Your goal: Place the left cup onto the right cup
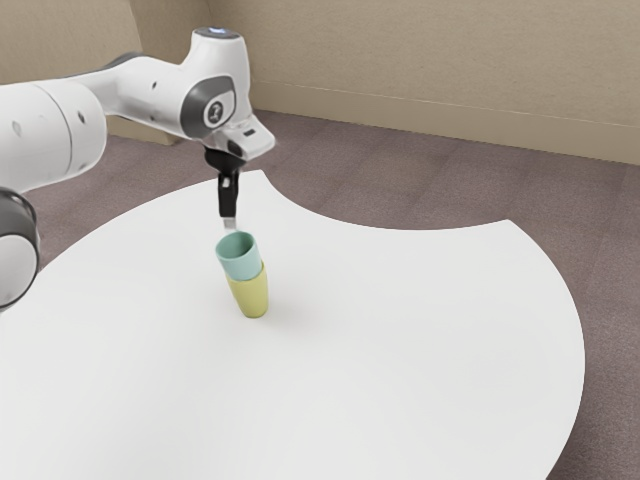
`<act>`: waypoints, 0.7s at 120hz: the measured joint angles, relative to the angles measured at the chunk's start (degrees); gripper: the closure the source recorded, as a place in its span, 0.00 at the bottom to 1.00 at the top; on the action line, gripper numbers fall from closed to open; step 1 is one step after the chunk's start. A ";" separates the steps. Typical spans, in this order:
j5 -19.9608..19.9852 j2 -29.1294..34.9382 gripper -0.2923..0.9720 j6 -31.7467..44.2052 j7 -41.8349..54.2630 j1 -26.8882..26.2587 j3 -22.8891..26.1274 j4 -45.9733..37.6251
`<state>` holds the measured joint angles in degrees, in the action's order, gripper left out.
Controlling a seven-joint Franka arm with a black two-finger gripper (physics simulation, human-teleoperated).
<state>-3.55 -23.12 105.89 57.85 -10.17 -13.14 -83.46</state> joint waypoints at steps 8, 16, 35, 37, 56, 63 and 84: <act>0.11 1.36 0.23 -0.36 -0.05 -0.15 -0.03 -0.99; 0.03 3.14 0.23 -0.96 -0.25 -0.26 -0.04 -2.14; -0.29 7.51 0.23 -2.51 -0.91 -0.38 -0.04 -5.00; -0.31 7.98 0.23 -2.63 -0.97 -0.38 -0.04 -5.39; -0.46 12.07 0.23 -3.97 -1.61 -0.31 -0.04 -8.09; -0.50 13.63 0.23 -4.42 -1.92 -0.33 -0.04 -9.13; -1.21 18.92 0.23 -5.27 -2.89 -0.44 -0.04 -12.72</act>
<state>-4.77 -4.21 100.62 54.95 -10.60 -13.18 -96.18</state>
